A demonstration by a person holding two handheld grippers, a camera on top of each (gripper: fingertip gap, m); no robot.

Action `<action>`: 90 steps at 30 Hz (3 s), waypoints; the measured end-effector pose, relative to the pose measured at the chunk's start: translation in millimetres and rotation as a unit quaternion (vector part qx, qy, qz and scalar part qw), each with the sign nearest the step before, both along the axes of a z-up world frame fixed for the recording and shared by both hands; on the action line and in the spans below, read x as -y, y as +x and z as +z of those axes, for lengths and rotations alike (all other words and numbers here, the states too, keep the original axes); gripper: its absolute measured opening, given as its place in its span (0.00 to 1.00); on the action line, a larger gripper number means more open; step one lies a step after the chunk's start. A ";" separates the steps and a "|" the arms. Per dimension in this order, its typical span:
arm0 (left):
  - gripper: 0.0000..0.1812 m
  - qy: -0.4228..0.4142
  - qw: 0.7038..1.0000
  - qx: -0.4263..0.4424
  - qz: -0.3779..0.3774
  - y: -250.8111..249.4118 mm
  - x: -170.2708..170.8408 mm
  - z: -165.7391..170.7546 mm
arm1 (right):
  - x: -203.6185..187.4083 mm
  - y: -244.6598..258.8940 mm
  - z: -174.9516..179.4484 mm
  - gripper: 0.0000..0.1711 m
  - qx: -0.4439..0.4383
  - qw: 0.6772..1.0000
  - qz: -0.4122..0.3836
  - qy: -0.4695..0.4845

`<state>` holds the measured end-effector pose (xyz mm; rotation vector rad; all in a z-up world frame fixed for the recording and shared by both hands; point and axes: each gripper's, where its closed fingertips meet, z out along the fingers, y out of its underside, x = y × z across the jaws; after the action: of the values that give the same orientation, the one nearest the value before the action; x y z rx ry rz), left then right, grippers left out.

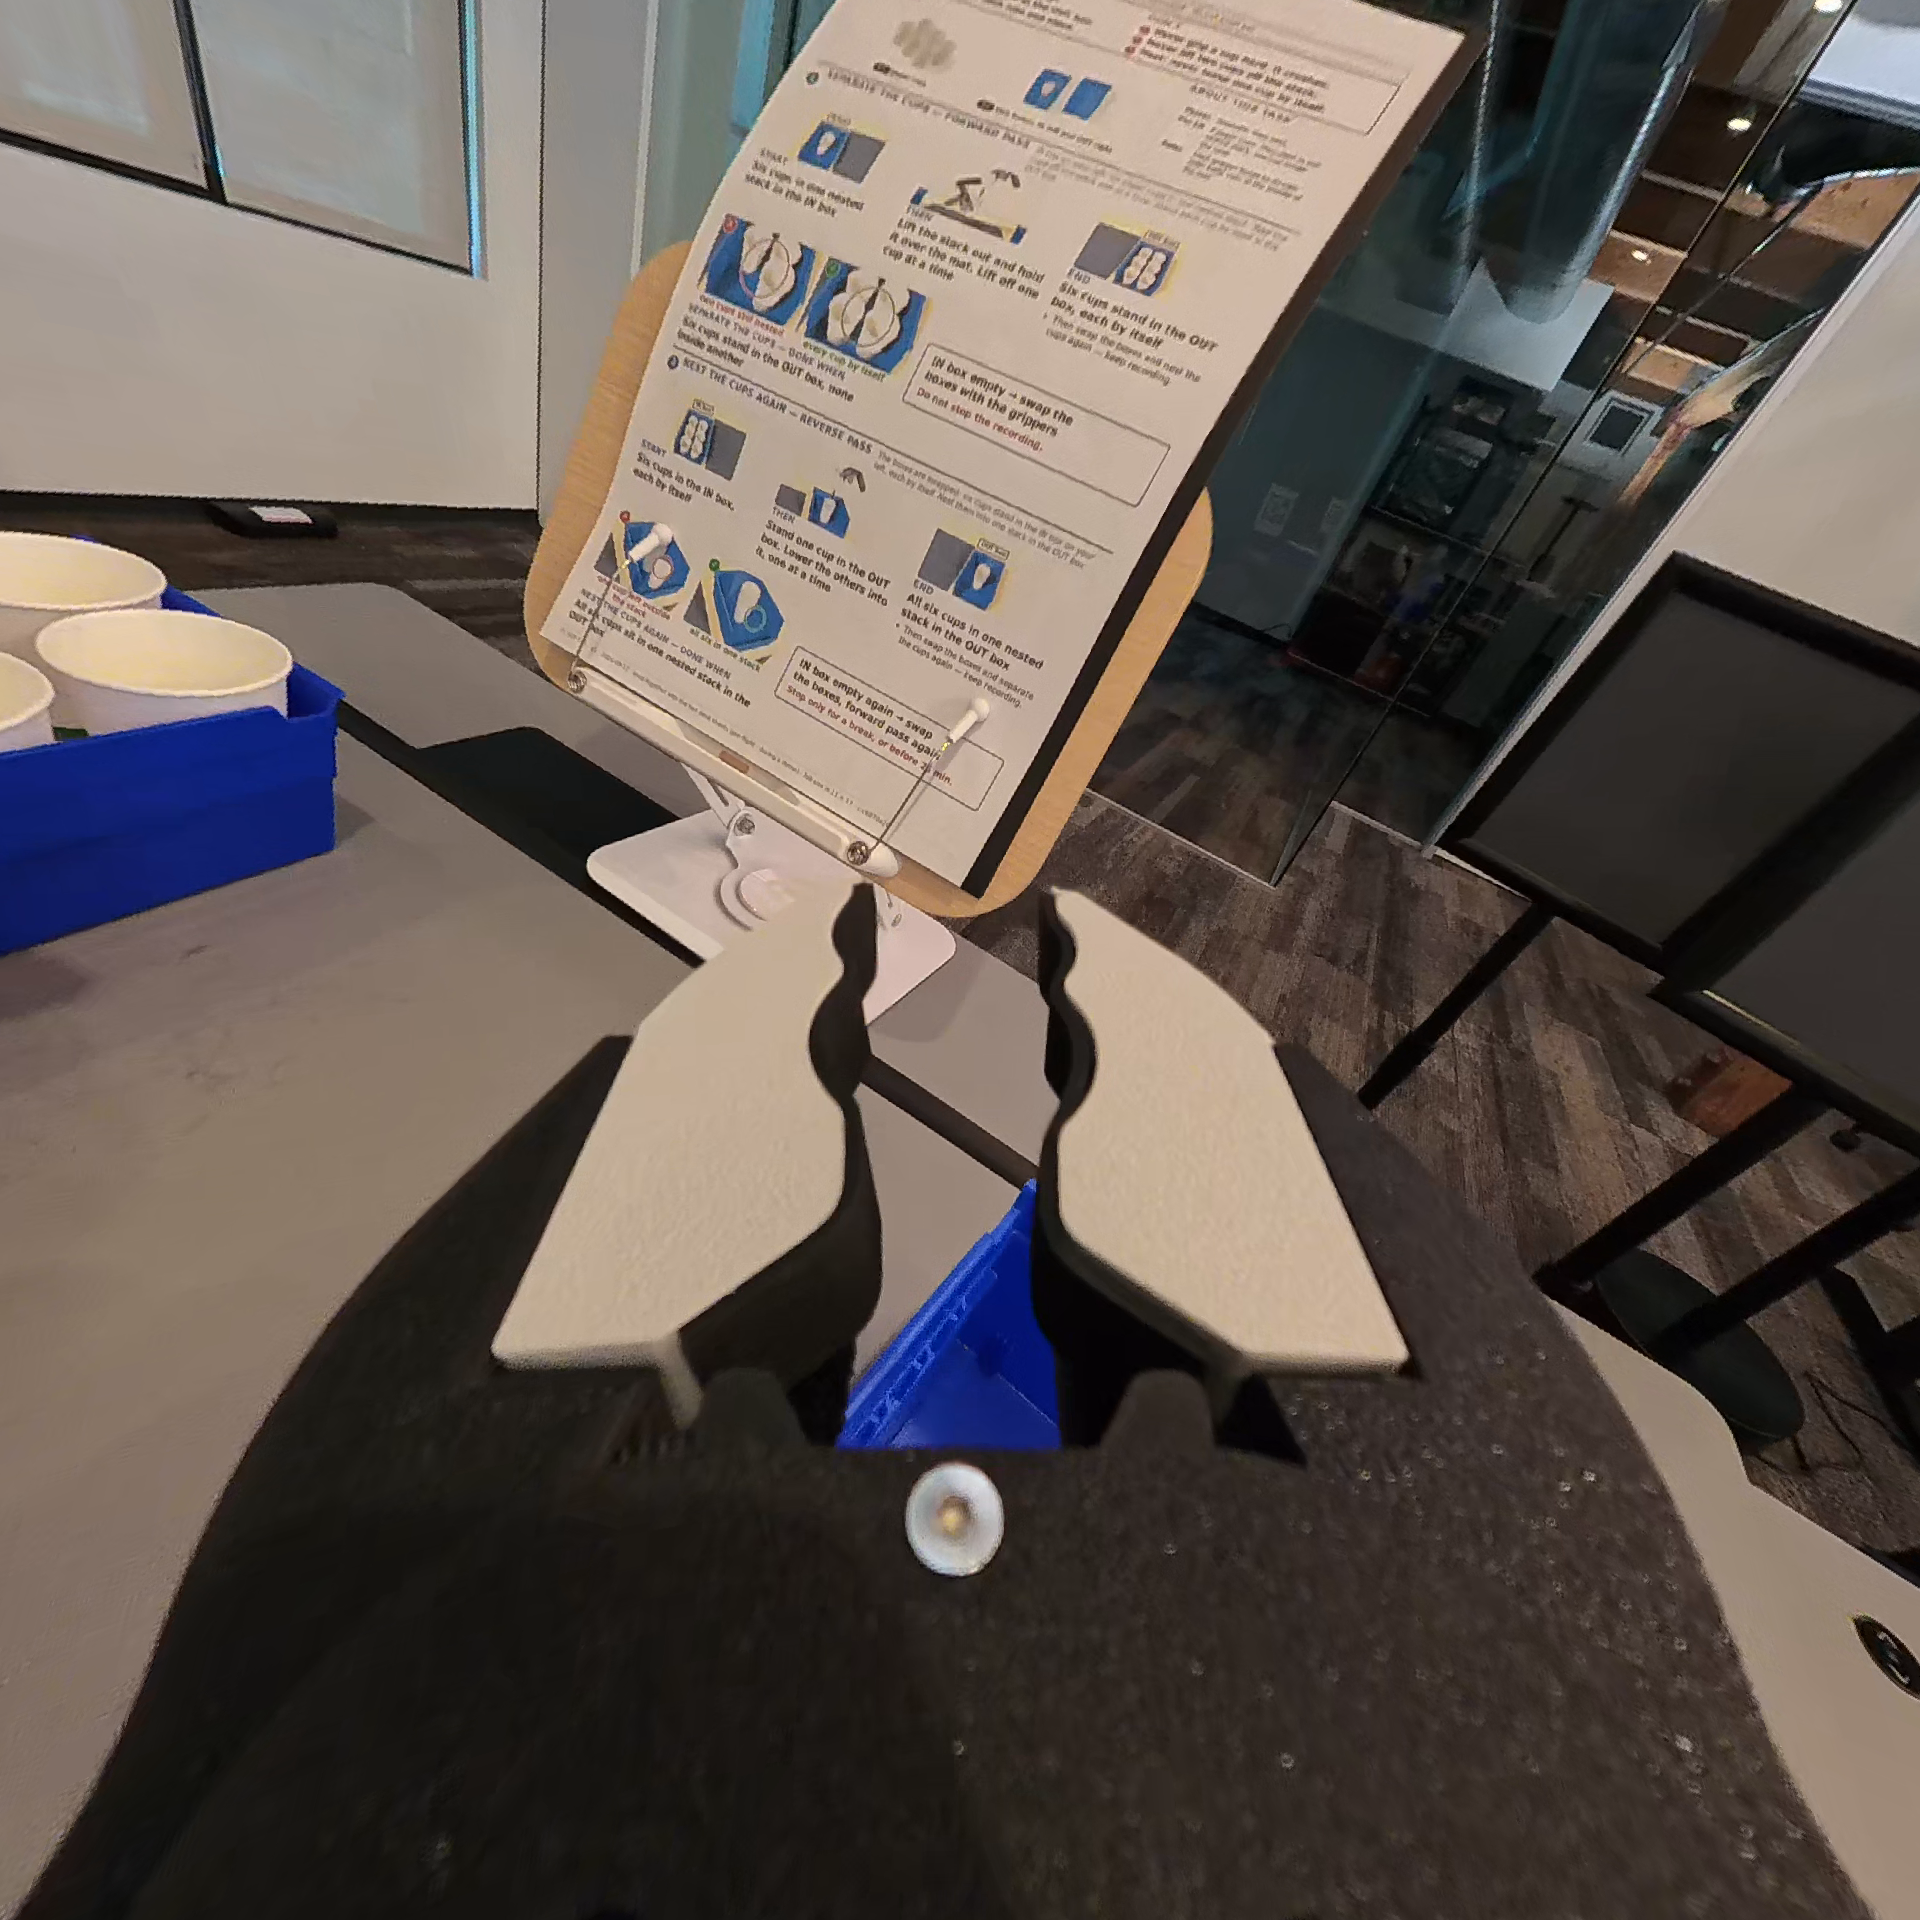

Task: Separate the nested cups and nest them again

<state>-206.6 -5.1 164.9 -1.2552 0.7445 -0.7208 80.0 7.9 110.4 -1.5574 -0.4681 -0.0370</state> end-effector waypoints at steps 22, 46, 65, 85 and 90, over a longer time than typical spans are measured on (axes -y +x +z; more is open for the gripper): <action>0.00 0.008 1.000 -0.018 -0.019 12.4 11.5 -1.2 | 21.6 -43.5 18.9 0.17 -0.046 0.991 0.125 0.024; 0.00 0.036 0.999 -0.038 0.010 8.2 18.4 5.7 | 15.4 -42.8 11.9 0.15 -0.041 0.993 0.111 0.011; 0.00 0.027 0.999 -0.041 0.010 8.8 13.2 1.8 | 9.9 -35.4 10.6 0.14 -0.042 0.995 0.085 0.023; 0.00 0.043 0.998 -0.041 0.038 -4.9 10.8 9.4 | 3.6 -28.0 3.5 0.17 -0.051 0.996 0.068 0.005; 0.00 0.046 0.998 -0.023 0.046 -15.6 11.0 17.3 | 2.7 -29.5 1.1 0.17 -0.046 0.996 0.072 0.001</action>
<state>-222.2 -16.1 182.1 -1.2178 0.7446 -0.5779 50.5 5.1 111.5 -1.5128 -0.5060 0.1456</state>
